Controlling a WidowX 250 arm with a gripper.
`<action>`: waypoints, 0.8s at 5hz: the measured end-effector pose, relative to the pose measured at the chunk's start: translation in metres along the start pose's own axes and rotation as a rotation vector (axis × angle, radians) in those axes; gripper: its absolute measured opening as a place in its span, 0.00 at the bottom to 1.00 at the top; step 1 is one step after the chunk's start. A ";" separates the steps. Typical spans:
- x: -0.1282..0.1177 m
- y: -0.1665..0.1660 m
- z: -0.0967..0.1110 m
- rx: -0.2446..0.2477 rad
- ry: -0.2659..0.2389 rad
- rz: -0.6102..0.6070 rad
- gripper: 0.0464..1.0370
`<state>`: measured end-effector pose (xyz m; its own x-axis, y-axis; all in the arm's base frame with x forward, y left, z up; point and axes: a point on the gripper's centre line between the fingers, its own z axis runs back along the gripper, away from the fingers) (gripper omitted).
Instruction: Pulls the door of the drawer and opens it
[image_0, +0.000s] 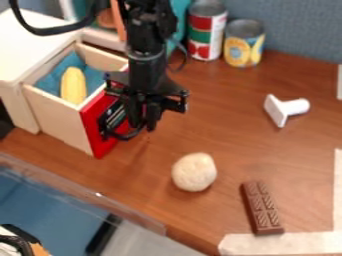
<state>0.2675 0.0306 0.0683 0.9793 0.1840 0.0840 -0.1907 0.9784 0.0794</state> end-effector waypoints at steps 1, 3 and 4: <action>-0.002 0.003 0.007 0.006 -0.038 -0.034 0.71; -0.008 0.022 0.044 -0.032 -0.097 -0.003 0.97; -0.010 0.034 0.066 -0.049 -0.134 0.020 0.96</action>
